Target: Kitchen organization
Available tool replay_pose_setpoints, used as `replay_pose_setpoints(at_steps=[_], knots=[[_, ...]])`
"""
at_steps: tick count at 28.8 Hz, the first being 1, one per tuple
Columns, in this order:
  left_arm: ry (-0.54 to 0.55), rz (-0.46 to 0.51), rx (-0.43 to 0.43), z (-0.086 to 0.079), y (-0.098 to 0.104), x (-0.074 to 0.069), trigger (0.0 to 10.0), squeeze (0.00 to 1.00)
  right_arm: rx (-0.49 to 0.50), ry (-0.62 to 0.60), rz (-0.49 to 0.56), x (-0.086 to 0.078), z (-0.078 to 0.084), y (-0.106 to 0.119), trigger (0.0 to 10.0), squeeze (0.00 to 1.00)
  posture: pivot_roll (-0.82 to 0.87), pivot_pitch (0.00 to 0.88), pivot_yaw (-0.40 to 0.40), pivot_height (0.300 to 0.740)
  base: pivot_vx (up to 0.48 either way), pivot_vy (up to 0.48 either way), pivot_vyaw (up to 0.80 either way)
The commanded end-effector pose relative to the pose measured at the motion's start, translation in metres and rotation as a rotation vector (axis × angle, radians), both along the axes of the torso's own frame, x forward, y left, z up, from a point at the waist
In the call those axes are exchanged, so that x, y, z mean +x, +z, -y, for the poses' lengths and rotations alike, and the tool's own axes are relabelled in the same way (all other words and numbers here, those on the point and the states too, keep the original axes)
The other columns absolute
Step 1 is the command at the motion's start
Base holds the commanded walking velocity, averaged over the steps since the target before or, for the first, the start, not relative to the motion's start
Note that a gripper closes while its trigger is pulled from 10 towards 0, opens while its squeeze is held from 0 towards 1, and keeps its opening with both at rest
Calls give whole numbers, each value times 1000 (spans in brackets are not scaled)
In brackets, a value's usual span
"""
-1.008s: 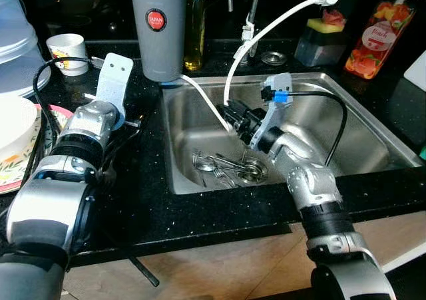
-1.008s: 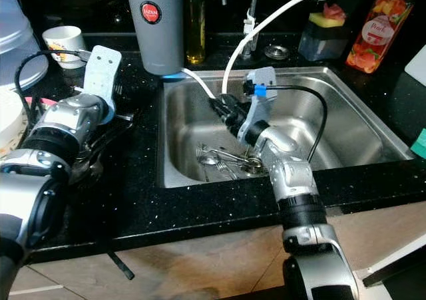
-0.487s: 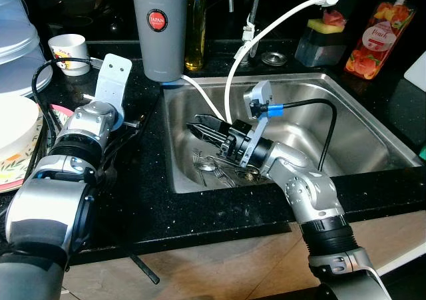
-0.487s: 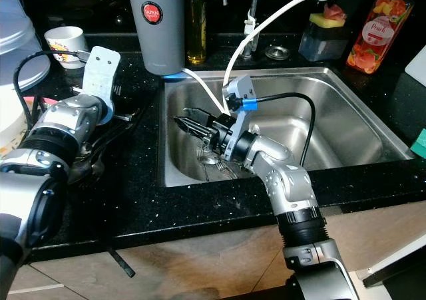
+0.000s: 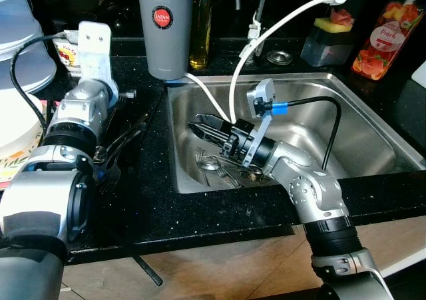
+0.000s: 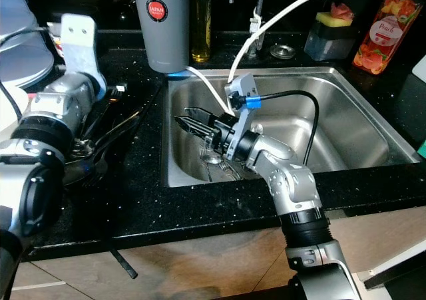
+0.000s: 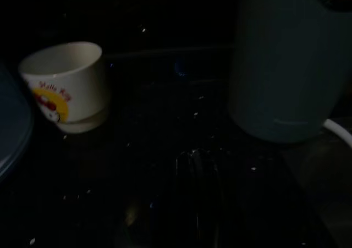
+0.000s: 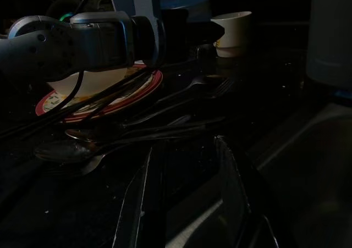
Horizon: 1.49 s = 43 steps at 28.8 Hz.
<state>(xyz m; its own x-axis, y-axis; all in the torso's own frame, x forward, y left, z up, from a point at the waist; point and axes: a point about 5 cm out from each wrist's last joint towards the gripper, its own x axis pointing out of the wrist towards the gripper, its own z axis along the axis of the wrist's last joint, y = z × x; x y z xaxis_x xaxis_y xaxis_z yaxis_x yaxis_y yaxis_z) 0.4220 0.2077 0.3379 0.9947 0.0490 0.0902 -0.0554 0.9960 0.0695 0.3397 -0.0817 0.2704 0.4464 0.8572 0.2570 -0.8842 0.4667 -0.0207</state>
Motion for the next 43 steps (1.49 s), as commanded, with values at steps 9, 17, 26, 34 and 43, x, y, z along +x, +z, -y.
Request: replay_pose_setpoints(at_steps=[9,17,26,34,43], knots=[[-121,-86,187,31,-8,2,10000,0,-9,1,6,-3,3,2,10000,0,-37,158,-28,740,0,0,0],[-77,177,130,36,17,-13,10000,0,30,-166,70,4,8,10,10000,0,-32,158,-33,740,0,0,0],[-114,331,97,44,14,-35,10000,0,112,-535,95,21,31,15,10000,0,-16,145,-23,740,0,0,0],[-150,309,46,57,-6,-55,10000,0,129,-651,97,18,45,9,10000,0,-16,136,-8,740,0,0,0],[-207,314,-23,66,-6,-74,10000,0,154,-637,110,10,43,11,10000,0,-16,132,-14,740,0,0,0]])
